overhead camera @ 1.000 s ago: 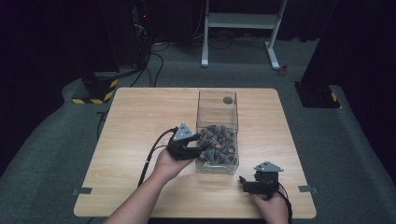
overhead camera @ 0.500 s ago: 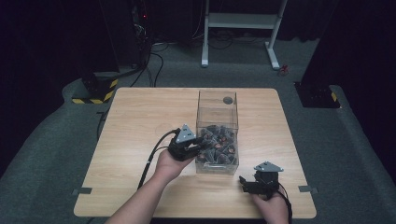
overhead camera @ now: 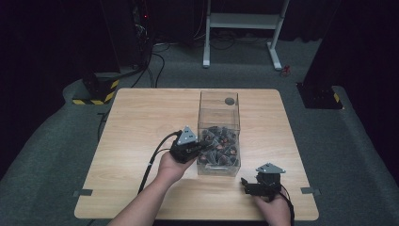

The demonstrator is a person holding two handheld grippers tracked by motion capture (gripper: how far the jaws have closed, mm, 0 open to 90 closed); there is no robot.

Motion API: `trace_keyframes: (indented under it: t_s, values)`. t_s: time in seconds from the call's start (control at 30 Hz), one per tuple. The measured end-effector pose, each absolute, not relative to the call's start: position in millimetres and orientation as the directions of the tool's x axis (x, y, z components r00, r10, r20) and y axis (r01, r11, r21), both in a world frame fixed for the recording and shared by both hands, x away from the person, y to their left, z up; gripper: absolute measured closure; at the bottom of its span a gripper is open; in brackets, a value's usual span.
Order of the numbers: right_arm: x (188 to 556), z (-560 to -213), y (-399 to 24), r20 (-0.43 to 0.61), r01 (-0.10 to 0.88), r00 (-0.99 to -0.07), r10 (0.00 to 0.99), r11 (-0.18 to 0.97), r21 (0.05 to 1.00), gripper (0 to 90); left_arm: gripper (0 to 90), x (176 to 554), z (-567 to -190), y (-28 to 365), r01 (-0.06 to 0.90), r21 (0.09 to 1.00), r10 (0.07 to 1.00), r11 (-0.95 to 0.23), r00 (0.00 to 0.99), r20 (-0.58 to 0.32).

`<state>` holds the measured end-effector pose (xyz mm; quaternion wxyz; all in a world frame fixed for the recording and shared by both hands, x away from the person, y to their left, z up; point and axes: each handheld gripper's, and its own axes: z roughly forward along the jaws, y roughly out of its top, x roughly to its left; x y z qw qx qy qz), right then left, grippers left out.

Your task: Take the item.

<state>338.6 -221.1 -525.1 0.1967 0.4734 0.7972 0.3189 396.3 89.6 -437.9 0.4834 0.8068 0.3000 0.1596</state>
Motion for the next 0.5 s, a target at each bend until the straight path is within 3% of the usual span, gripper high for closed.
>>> trace_keyframes:
  t_s: [0.5]
  values:
    - [338.6, -525.1, -221.2, -0.013, 0.629, -0.477, 0.879, 0.351, 0.694, 8.0, 90.0, 391.4, -426.2, 95.6, 0.316, 0.908, 0.633, -0.274, 0.771, -0.077]
